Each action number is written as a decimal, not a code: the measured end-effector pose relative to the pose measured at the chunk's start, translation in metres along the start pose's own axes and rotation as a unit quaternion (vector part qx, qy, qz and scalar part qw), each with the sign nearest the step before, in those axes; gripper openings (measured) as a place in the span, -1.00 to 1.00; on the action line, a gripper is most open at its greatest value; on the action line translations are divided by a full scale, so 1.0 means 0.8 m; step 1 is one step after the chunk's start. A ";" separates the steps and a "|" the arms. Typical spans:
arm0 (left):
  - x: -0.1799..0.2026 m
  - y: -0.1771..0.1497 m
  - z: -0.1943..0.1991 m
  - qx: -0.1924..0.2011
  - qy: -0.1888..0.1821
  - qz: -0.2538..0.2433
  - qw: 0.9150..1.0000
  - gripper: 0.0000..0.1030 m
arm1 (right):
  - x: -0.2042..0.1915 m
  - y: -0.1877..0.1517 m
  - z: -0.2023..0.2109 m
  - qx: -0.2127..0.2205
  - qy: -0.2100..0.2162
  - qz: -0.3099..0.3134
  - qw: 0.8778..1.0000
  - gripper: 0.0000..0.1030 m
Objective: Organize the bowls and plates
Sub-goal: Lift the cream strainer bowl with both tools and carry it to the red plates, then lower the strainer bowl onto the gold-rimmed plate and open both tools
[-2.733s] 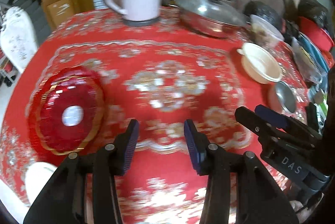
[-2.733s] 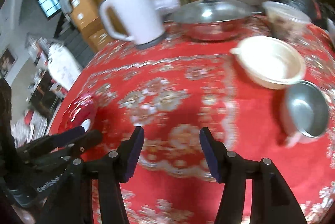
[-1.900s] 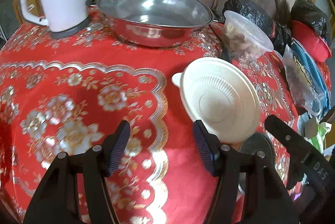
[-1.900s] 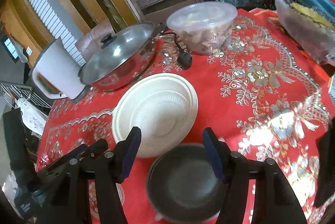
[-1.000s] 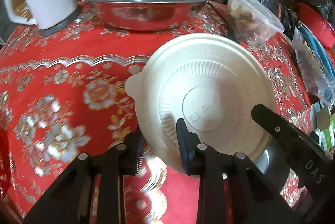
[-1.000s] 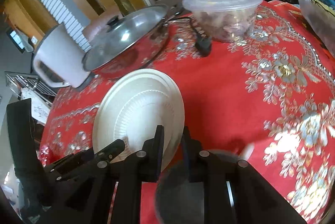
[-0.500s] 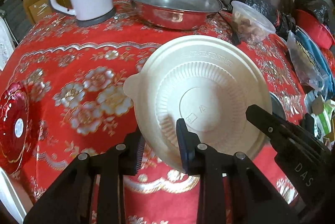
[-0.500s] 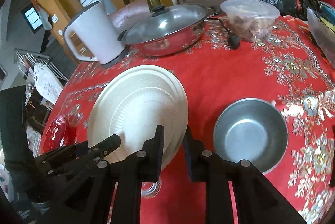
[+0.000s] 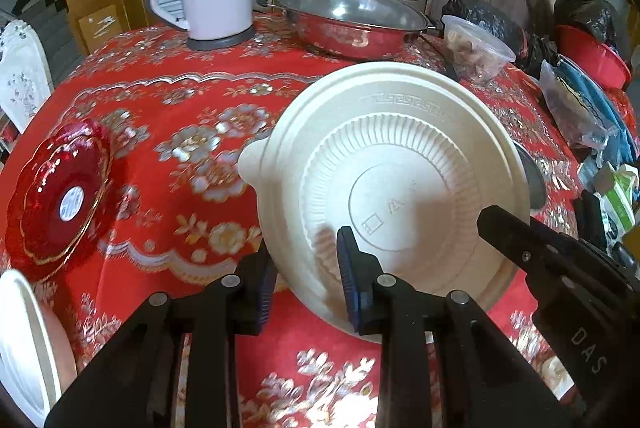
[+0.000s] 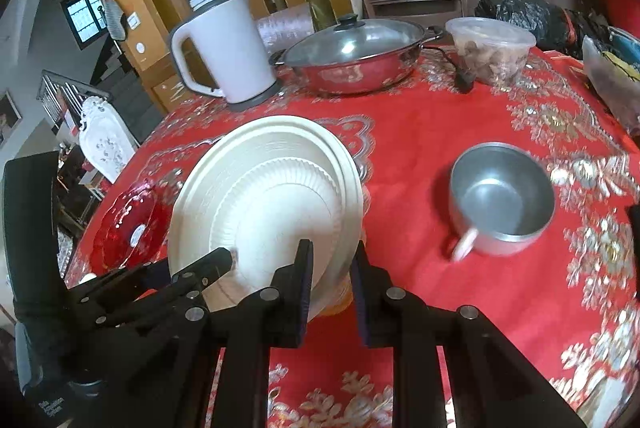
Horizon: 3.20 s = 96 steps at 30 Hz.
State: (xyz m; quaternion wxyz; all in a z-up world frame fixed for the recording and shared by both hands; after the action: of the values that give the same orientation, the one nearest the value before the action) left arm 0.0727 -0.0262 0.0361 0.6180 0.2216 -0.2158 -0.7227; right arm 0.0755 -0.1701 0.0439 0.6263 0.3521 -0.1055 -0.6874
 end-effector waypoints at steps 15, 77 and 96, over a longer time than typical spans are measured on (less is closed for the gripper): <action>-0.011 -0.062 0.003 0.001 0.013 0.002 1.000 -0.49 | -0.016 -0.066 -0.005 -0.009 -0.010 0.015 1.000 -0.52; -0.334 -0.074 0.001 -0.071 0.157 0.133 0.976 0.12 | -0.326 -0.059 -0.168 -0.098 0.085 0.139 0.982 -0.22; -0.253 -0.095 0.083 0.038 0.155 0.089 0.983 0.13 | -0.266 -0.079 -0.076 -0.077 0.108 0.143 0.981 0.04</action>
State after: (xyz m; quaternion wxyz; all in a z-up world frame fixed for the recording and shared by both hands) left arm 0.0006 0.1871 0.0562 0.6970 0.3340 -0.1641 -0.6129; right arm 0.0561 0.0595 0.0374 0.7514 0.3558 -0.0337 -0.5547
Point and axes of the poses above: each gripper's, at about its wrist camera, not at the fingertips, and z roughly against the way its jaws point, x to its right, y to its top, the point moved 1 cm from there along -z, roughly the way its jaws point, and after that the axes turned 12 degrees about -z, right-handed, at the moved point
